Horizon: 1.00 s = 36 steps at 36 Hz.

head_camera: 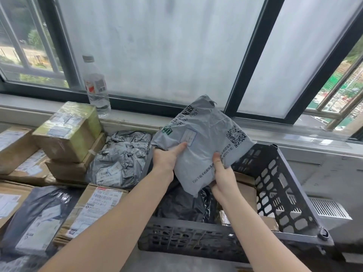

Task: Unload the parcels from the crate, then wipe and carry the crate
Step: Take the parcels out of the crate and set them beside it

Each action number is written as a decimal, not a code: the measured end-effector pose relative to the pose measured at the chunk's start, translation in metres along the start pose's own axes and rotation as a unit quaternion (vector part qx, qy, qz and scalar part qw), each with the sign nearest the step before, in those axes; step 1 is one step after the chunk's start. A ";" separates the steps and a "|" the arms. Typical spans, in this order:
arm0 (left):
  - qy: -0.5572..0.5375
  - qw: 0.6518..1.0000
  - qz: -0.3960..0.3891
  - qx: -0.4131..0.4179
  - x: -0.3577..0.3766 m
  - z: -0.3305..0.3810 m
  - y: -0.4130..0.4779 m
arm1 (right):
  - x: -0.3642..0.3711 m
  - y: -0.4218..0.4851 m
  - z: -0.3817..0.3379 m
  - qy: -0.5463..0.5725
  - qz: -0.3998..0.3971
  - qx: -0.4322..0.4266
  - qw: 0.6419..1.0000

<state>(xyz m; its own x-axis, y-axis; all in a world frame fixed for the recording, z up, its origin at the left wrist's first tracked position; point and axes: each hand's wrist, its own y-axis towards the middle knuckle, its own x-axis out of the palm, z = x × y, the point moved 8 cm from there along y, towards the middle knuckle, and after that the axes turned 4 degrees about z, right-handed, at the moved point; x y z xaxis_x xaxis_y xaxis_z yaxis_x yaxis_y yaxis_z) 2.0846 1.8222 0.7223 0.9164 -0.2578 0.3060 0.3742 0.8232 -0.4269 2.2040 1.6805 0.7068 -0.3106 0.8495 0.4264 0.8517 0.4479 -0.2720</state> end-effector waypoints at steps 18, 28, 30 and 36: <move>0.134 0.974 -0.025 0.181 -0.046 0.101 -0.001 | 0.035 -0.006 -0.081 -0.524 0.016 -0.218 0.823; 0.080 0.979 -0.044 0.183 -0.096 0.146 0.001 | 0.125 -0.051 -0.078 -0.536 0.031 -0.235 0.810; 0.078 0.977 -0.048 0.191 -0.108 0.155 -0.002 | 0.139 -0.061 -0.073 -0.527 0.028 -0.238 0.815; 0.079 0.975 -0.024 0.205 -0.150 0.178 -0.017 | 0.170 -0.090 -0.060 -0.492 0.027 -0.247 0.835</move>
<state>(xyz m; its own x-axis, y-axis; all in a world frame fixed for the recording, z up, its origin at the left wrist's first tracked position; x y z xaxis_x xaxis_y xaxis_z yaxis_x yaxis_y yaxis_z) 1.9154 1.9365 0.8353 0.9215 -0.3497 0.1692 0.3594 0.9327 -0.0297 2.1003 1.7676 0.8555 -0.2560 0.7914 -0.5551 0.8704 0.4385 0.2237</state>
